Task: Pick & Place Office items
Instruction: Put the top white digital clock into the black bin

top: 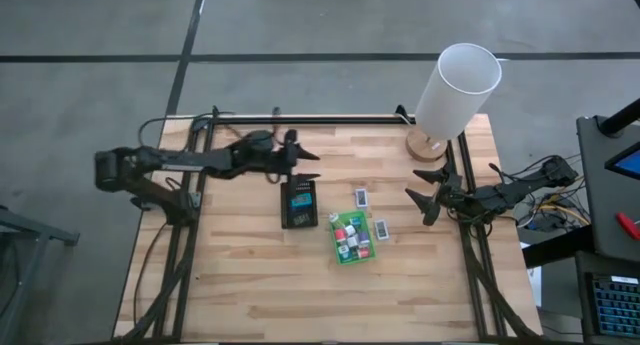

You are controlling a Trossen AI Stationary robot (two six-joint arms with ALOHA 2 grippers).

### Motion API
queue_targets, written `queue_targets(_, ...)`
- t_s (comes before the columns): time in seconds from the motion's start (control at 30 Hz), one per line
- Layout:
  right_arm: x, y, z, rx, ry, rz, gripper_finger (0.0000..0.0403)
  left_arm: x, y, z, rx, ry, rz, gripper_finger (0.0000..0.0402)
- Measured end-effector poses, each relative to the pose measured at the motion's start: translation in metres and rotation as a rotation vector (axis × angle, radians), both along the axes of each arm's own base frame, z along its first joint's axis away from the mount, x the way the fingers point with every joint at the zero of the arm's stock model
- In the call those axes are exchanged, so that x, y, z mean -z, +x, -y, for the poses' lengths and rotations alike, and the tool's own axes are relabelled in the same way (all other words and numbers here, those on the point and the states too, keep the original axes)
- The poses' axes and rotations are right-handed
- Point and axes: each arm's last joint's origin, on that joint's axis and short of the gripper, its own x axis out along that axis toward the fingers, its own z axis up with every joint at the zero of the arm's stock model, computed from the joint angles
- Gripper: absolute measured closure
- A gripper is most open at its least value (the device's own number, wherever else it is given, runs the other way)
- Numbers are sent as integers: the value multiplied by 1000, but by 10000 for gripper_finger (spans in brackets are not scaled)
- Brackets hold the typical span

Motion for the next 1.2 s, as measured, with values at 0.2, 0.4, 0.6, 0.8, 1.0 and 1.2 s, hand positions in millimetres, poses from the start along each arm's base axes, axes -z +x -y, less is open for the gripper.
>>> queue_targets(0.2,0,0,0,0,0,0,76,10,-47,14,12,51,211,168)
queue_targets(0.4,0,0,0,-1,0,0,76,34,-87,27,16,65,349,168)
queue_targets(0.6,0,0,0,-1,0,0,76,46,-112,34,3,24,383,168)
queue_targets(0.8,0,0,0,-1,0,0,76,57,-138,40,-35,55,451,168)
queue_targets(1.0,0,0,0,0,0,0,76,62,-152,44,-64,51,484,167)
queue_targets(1.2,0,0,0,-1,-1,-1,76,66,-158,43,-164,23,415,167)
